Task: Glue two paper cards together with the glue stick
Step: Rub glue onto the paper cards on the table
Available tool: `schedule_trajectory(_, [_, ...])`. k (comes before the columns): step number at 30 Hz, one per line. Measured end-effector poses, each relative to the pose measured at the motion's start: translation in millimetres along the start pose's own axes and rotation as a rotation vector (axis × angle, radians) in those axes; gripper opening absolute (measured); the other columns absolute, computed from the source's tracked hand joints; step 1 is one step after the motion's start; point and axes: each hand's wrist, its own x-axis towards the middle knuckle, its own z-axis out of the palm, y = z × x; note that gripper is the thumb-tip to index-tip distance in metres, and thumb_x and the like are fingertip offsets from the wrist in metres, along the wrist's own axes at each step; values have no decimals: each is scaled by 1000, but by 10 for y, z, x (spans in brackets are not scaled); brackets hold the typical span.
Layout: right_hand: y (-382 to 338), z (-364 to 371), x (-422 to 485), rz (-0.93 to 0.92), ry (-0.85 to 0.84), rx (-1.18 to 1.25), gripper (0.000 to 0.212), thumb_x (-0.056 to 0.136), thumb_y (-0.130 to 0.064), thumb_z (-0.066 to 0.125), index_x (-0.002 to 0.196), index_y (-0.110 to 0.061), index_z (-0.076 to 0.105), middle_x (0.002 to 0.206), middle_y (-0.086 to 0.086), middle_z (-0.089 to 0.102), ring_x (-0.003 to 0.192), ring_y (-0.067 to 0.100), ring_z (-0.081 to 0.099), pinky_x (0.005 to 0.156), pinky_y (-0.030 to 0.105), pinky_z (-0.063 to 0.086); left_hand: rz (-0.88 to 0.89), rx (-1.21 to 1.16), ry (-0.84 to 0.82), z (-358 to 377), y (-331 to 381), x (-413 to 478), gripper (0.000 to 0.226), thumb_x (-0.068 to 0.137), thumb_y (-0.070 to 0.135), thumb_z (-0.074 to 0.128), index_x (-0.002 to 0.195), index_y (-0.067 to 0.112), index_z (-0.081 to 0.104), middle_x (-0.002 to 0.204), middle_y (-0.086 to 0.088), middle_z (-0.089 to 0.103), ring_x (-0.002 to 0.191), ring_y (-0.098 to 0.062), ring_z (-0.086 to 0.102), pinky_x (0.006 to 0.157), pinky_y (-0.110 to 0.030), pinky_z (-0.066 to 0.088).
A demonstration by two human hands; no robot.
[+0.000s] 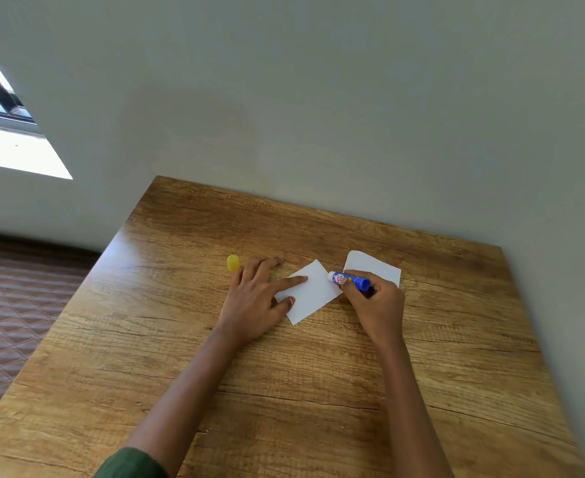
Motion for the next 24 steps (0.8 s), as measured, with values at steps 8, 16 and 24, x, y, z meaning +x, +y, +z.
schedule_trajectory(8, [57,-128,-121,12,15,26,22,76,-25,76,95,-15,73,74,-7,67,65,8,61,52,7,44,-1,-6,3,7,3,-4,51,82,57,27,132,56,34,148,9,28,135,-16,16,108,-39,14])
schedule_trajectory(16, [106,-162,-191,8,26,45,19,78,-20,74,95,-15,73,66,-8,65,54,-4,54,46,8,38,5,-3,-3,7,2,7,48,84,55,31,131,55,35,148,8,29,135,-18,17,108,-41,15])
schedule_trajectory(24, [112,-178,-297,77,45,178,13,76,-21,75,89,-22,74,74,-3,71,68,12,65,55,11,48,-3,-22,-41,1,-9,20,51,80,59,25,131,58,33,149,8,26,136,-19,16,107,-41,14])
